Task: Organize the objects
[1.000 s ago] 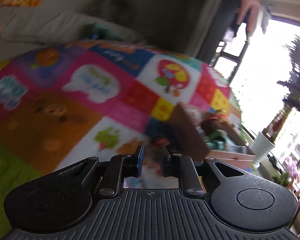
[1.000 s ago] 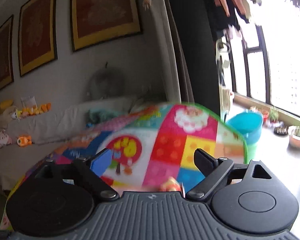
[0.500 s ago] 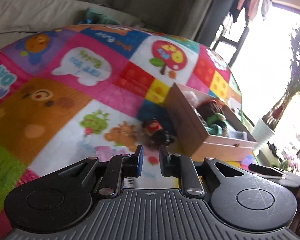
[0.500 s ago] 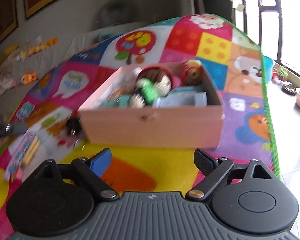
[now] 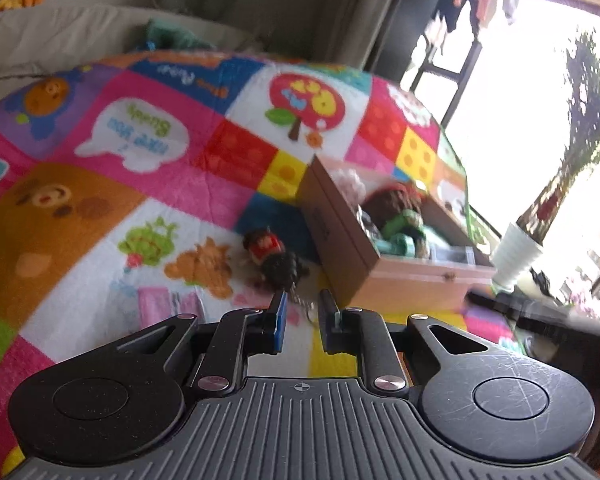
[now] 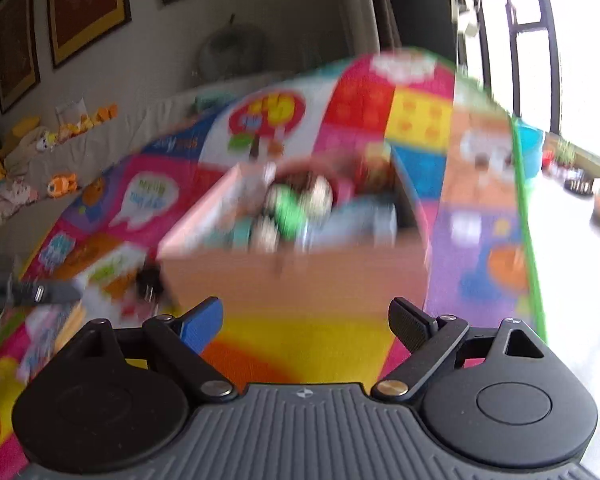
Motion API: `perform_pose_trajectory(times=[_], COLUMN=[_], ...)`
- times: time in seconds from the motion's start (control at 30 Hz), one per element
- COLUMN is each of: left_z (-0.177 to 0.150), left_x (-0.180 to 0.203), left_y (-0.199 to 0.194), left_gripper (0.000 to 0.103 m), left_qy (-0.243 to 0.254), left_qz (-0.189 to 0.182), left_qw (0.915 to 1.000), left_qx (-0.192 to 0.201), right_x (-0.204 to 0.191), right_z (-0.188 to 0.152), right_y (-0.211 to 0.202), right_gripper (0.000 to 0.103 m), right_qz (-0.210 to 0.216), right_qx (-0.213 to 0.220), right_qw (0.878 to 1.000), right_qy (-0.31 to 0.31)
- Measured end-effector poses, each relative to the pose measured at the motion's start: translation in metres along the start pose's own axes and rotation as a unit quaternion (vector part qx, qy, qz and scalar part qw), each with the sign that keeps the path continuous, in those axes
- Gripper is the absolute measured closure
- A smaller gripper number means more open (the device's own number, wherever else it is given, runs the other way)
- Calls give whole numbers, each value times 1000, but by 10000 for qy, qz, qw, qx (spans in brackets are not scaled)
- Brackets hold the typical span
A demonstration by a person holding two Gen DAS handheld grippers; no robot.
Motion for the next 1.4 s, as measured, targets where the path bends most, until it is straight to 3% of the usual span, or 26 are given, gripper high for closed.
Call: perform_pose_trajectory(times=[0.13, 0.2, 0.27, 0.4, 0.53, 0.63, 0.77, 0.87, 0.93, 1.0, 1.1, 1.3, 1.4], left_z=[12, 17, 19, 21, 17, 15, 11, 7, 4, 1, 0, -7, -11], left_x=[-8, -16, -25, -40, -59, -76, -87, -86, -82, -76, -63, -34, -29], left_y=[-15, -24, -32, -43, -51, -52, -48, -42, -38, -36, -35, -42, -49], left_gripper=[85, 85, 85, 85, 85, 85, 85, 85, 85, 85, 85, 85, 85], left_qy=[-146, -228, -299, -371, -526, -739, -908, -931, -914, -872, -581, 275, 351], left_qz=[-44, -48, -43, -64, 40, 136, 126, 77, 114, 164, 252, 873, 923], left_qw=[9991, 9983, 9975, 9968, 9957, 9937, 9923, 9931, 9941, 9951, 9978, 9957, 9949], left_qx=[390, 533, 639, 702, 766, 833, 834, 710, 575, 433, 209, -142, -201], right_x=[19, 31, 42, 46, 46, 41, 36, 29, 22, 10, -12, -75, -116], right_z=[80, 114, 141, 168, 154, 137, 108, 95, 93, 92, 82, 37, 17], right_y=[29, 63, 103, 169, 209, 191, 155, 124, 103, 80, 45, 1, -9], right_gripper=[17, 46, 60, 61, 69, 69, 69, 68, 62, 43, 23, 21, 26], right_qz=[-246, -508, -732, -1222, -1670, -1673, -1216, -973, -818, -585, -180, 404, 698], right_qx=[282, 112, -206, -481, -906, -701, -1053, -1062, -956, -745, -382, 34, 299], right_qw=[9993, 9986, 9970, 9911, 9816, 9823, 9838, 9847, 9874, 9910, 9938, 9856, 9742], right_qy=[19, 56, 158, 203, -196, -467, -794, -985, -956, -943, -1025, -1643, -2127])
Point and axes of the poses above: each gripper's, at about its wrist camera, not at the fingertips, and y roughly the way its jaws point, x to its right, z to its top, the point moved 5 cm from there along y, roughly the way its jaws point, and after that the axes turned 8 degrees about -z, right-handed, at the moved point
